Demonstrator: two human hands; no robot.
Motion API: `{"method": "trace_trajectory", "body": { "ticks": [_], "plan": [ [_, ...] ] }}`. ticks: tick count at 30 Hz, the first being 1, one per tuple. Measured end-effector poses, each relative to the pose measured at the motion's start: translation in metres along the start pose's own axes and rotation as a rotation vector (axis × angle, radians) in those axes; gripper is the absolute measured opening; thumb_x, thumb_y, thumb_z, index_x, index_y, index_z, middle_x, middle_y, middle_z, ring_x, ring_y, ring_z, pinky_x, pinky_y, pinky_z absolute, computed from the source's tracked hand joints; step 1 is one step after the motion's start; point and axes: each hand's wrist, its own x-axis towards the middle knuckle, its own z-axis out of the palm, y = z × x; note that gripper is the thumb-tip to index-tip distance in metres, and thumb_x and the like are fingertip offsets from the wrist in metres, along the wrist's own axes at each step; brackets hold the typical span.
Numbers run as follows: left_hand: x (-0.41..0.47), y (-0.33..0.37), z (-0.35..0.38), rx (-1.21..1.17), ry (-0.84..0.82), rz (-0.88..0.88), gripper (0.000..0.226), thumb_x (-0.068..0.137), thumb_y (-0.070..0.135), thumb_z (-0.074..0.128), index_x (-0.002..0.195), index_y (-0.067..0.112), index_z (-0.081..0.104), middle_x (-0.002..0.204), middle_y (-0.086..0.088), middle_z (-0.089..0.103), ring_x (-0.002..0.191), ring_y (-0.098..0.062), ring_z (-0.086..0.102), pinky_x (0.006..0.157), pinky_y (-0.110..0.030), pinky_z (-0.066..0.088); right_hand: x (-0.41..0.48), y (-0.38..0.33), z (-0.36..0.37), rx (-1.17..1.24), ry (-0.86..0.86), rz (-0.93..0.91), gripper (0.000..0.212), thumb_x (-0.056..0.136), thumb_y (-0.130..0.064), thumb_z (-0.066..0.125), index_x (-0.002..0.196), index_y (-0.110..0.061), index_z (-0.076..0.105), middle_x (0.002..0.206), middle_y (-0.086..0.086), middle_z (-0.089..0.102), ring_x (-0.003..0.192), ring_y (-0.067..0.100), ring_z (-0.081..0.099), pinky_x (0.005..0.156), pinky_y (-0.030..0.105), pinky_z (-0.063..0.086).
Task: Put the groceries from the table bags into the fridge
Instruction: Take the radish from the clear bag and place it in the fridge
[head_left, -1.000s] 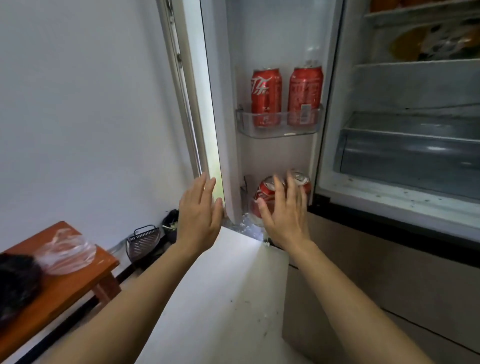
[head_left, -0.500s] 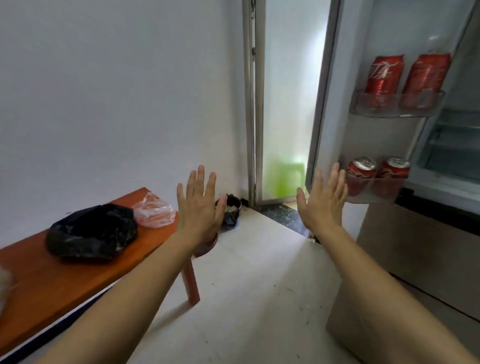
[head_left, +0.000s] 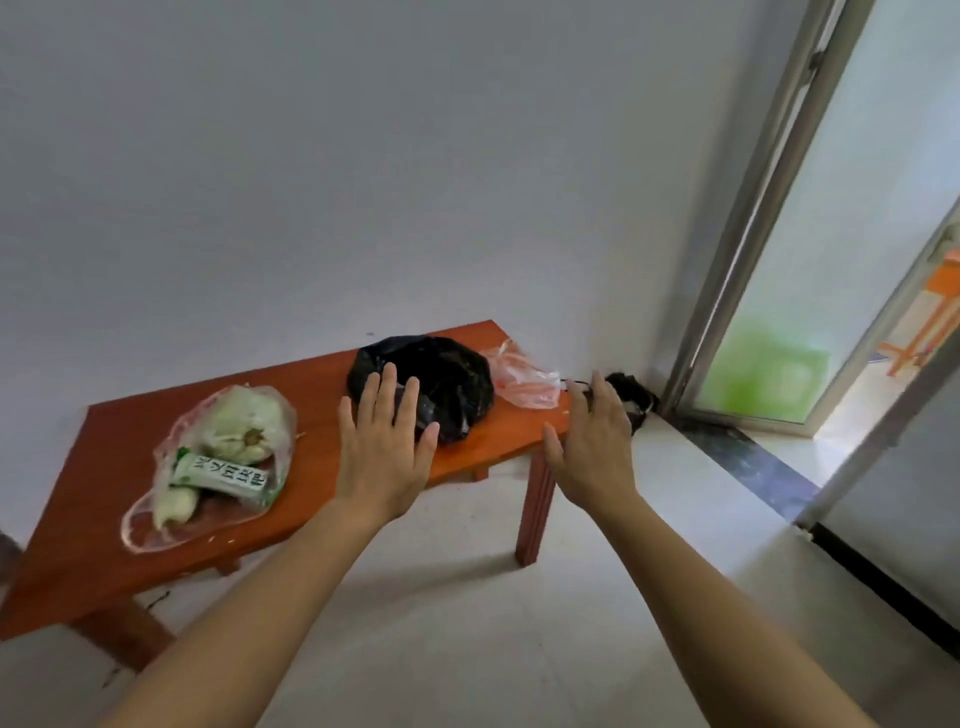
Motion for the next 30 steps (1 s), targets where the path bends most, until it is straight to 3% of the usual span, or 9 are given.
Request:
{"method": "trace_trajectory", "body": {
  "ticks": [5, 12, 15, 18, 23, 26, 28, 30],
  "plan": [
    [-0.009, -0.113, 0.021, 0.017, -0.042, -0.202, 0.071, 0.099, 0.057, 0.010, 0.158, 0.018, 0.016, 0.167, -0.009, 0.001, 0.153, -0.026, -0.001, 0.122, -0.054, 0.004, 0.031, -0.092, 0.086, 0.101, -0.162, -0.127, 0.064, 0.100, -0.043, 0.047, 0.155, -0.016, 0.026, 0.162, 0.013, 0.022, 0.150, 0.032, 0.019, 0.119, 0.049, 0.026],
    [0.036, -0.267, 0.037, 0.177, -0.187, -0.432, 0.072, 0.098, 0.057, 0.010, 0.157, 0.017, 0.019, 0.165, -0.013, 0.009, 0.151, -0.032, 0.014, 0.120, -0.055, 0.018, 0.110, -0.206, 0.209, 0.222, -0.355, -0.222, 0.062, 0.099, -0.035, 0.053, 0.153, -0.014, 0.032, 0.156, 0.011, 0.035, 0.145, 0.028, 0.031, 0.113, 0.045, 0.040],
    [0.058, -0.320, 0.031, 0.219, -0.241, -0.489, 0.071, 0.099, 0.058, 0.014, 0.158, 0.018, 0.011, 0.166, -0.014, 0.001, 0.151, -0.033, 0.015, 0.119, -0.054, 0.022, 0.147, -0.253, 0.245, 0.245, -0.425, -0.308, 0.060, 0.100, -0.033, 0.051, 0.153, -0.014, 0.033, 0.152, 0.008, 0.041, 0.140, 0.027, 0.038, 0.105, 0.042, 0.047],
    [0.071, -0.366, 0.030, 0.212, -0.262, -0.527, 0.070, 0.099, 0.056, 0.019, 0.156, 0.014, 0.022, 0.164, -0.018, 0.010, 0.149, -0.035, 0.023, 0.117, -0.053, 0.029, 0.179, -0.304, 0.273, 0.256, -0.461, -0.390, 0.055, 0.100, -0.031, 0.050, 0.151, -0.014, 0.036, 0.146, 0.008, 0.047, 0.133, 0.027, 0.045, 0.095, 0.039, 0.049],
    [0.065, -0.424, 0.057, 0.154, -0.351, -0.527, 0.057, 0.103, 0.043, 0.035, 0.152, 0.013, 0.031, 0.155, -0.015, 0.033, 0.140, -0.030, 0.037, 0.108, -0.044, 0.039, 0.186, -0.377, 0.316, 0.317, -0.564, -0.524, 0.042, 0.100, -0.030, 0.048, 0.141, -0.020, 0.049, 0.126, 0.002, 0.059, 0.110, 0.022, 0.060, 0.076, 0.034, 0.051],
    [0.062, -0.465, 0.088, 0.104, -0.424, -0.470, 0.047, 0.103, 0.040, 0.037, 0.142, 0.014, 0.045, 0.137, -0.010, 0.047, 0.123, -0.024, 0.049, 0.097, -0.038, 0.046, 0.178, -0.414, 0.343, 0.342, -0.652, -0.574, 0.036, 0.101, -0.030, 0.047, 0.135, -0.023, 0.055, 0.120, -0.001, 0.063, 0.089, 0.019, 0.066, 0.066, 0.035, 0.056],
    [0.057, -0.492, 0.111, 0.068, -0.504, -0.413, 0.039, 0.102, 0.036, 0.040, 0.134, 0.017, 0.052, 0.126, -0.006, 0.048, 0.113, -0.021, 0.051, 0.091, -0.035, 0.049, 0.164, -0.433, 0.363, 0.332, -0.714, -0.567, 0.031, 0.101, -0.028, 0.047, 0.127, -0.022, 0.061, 0.112, -0.002, 0.064, 0.077, 0.014, 0.061, 0.061, 0.031, 0.051],
    [0.052, -0.516, 0.131, 0.035, -0.617, -0.355, 0.034, 0.101, 0.032, 0.042, 0.131, 0.019, 0.053, 0.124, -0.004, 0.047, 0.111, -0.020, 0.051, 0.089, -0.033, 0.050, 0.145, -0.444, 0.382, 0.326, -0.770, -0.513, 0.027, 0.100, -0.027, 0.048, 0.121, -0.022, 0.065, 0.107, -0.002, 0.066, 0.078, 0.017, 0.063, 0.063, 0.032, 0.051]
  ]
}}
